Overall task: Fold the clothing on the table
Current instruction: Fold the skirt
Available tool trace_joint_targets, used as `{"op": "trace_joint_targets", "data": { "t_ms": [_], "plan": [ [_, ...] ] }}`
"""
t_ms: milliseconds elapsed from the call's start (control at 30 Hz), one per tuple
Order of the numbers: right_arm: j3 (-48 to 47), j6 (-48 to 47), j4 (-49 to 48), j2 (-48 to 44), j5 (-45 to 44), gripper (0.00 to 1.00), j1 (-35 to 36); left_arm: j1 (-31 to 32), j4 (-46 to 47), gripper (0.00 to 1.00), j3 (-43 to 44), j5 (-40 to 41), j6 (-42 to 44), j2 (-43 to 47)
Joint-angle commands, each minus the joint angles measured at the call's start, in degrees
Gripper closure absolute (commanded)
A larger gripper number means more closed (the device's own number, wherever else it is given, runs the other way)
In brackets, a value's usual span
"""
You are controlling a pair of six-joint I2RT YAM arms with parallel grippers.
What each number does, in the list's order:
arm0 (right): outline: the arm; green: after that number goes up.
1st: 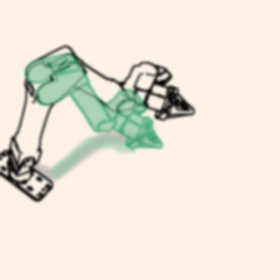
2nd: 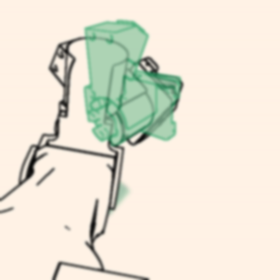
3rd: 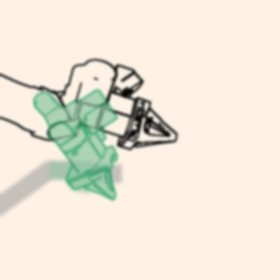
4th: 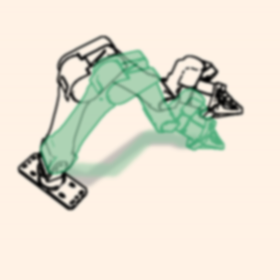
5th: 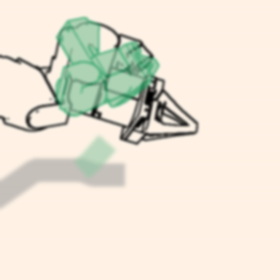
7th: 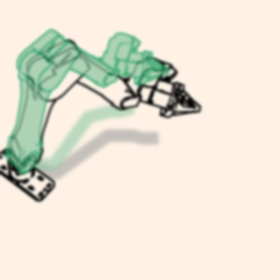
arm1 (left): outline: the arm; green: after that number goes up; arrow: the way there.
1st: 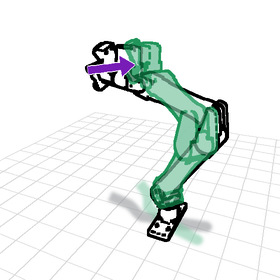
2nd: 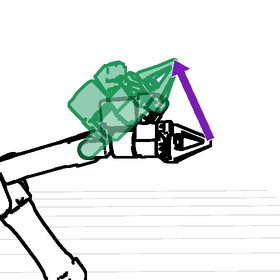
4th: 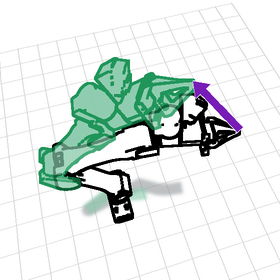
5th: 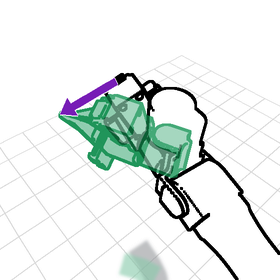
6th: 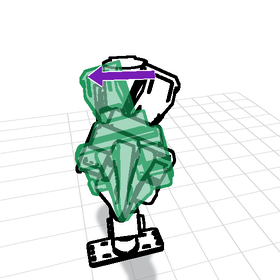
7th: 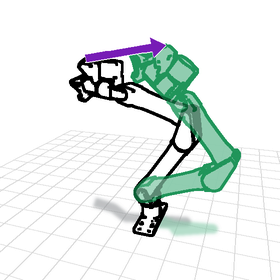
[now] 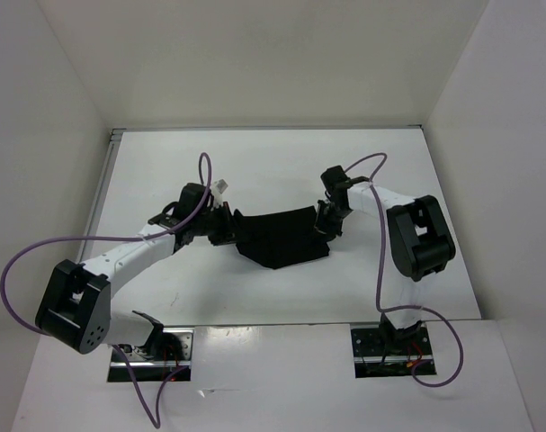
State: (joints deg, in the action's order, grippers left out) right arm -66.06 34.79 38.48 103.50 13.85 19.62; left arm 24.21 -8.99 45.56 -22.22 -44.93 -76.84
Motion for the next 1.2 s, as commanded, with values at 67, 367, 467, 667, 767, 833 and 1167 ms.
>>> {"op": "trace_joint_targets", "data": {
  "t_ms": [67,367,467,667,767,833,1167],
  "plan": [
    [2.4,-1.5,-2.4,2.7,1.1,0.81,0.4,0.1,-0.7,1.00,5.9,-2.1,3.1,-1.3],
    [3.8,-0.3,-5.5,5.0,3.8,0.92,3.2,7.4,-1.3,0.99,17.4,-6.1,4.1,-15.1],
    [3.8,0.2,-6.1,5.7,4.3,0.92,3.8,10.2,-0.7,0.99,20.0,-6.8,3.5,-19.1],
    [3.8,0.2,-6.7,6.2,4.3,0.92,4.3,14.5,0.6,0.99,24.3,-7.9,2.3,-26.1],
    [3.8,0.2,-6.7,6.2,4.3,0.92,4.3,15.8,0.6,0.99,26.6,-7.9,2.3,-28.7],
    [3.8,0.2,-6.7,6.7,4.3,0.92,4.3,16.3,1.1,0.99,28.1,-7.9,1.7,-30.7],
    [4.4,0.2,-6.7,6.7,4.9,0.92,4.3,16.3,1.8,0.99,32.1,-7.4,0.5,-35.7]
  ]
}}
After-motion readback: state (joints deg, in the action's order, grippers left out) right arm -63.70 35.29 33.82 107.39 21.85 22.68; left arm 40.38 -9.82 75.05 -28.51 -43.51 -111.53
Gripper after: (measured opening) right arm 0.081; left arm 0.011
